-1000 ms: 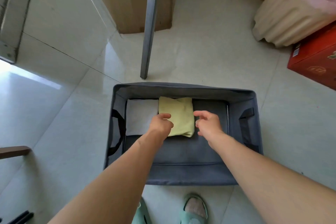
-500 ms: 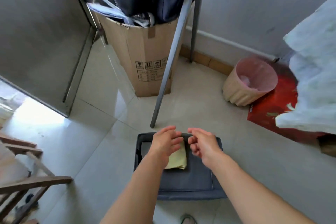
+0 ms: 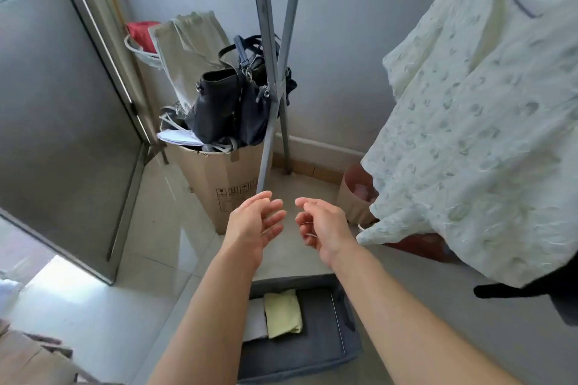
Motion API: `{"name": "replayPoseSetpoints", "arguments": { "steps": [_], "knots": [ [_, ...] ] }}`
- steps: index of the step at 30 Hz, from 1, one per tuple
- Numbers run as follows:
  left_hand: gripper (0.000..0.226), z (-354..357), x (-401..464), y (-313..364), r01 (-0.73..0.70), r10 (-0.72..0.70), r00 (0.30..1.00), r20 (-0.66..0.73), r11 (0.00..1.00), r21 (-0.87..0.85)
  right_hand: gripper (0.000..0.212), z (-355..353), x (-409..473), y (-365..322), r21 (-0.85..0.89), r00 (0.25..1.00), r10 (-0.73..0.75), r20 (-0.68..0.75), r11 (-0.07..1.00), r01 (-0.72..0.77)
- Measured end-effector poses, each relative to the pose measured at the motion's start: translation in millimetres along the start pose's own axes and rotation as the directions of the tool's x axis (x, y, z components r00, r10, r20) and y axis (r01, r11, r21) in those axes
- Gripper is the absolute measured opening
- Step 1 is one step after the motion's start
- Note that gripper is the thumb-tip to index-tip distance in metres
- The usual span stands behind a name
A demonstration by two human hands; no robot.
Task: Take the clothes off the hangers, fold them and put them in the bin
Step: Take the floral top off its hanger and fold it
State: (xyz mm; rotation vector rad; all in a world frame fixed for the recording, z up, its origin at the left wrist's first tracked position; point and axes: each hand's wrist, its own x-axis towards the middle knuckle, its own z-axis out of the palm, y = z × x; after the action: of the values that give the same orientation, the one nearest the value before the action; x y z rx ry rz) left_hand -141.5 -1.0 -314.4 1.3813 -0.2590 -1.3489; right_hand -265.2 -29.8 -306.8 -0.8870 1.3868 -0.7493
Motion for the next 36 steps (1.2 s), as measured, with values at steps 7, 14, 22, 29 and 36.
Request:
{"name": "replayPoseSetpoints", "arguments": {
  "steps": [7, 14, 22, 29, 36],
  "knots": [
    [0.019, 27.6, -66.1, 50.1, -0.103, 0.101, 0.982, 0.157, 0.995, 0.005, 0.022, -13.8, -65.8, -70.7, 0.011, 0.973, -0.229, 0.013, 0.973, 0.229],
    [0.022, 66.5, -105.7, 102.9, -0.213, 0.202, 0.92, 0.335, 0.977, -0.003, 0.023, -31.0, -107.0, -136.0, 0.067, 0.923, -0.384, -0.005, 0.921, 0.384],
    [0.022, 141.6, -146.6, 139.2, -0.297, 0.245, 0.796, 0.554, 0.955, 0.003, 0.02, -87.5, -142.8, -214.3, -0.137, 0.815, -0.574, -0.079, 0.816, 0.561],
    [0.023, 203.2, -161.4, 168.4, -0.423, 0.26, 0.708, 0.657, 0.9, 0.1, 0.022, -154.5, -138.1, -280.1, -0.659, 0.416, -0.859, -0.3, 0.502, 0.561],
    [0.022, 225.5, -159.6, 184.7, -0.527, 0.281, 0.683, 0.674, 0.829, 0.189, 0.023, -180.0, -108.7, -293.1, -0.917, 0.51, -0.812, -0.282, 0.384, 0.105]
  ]
}}
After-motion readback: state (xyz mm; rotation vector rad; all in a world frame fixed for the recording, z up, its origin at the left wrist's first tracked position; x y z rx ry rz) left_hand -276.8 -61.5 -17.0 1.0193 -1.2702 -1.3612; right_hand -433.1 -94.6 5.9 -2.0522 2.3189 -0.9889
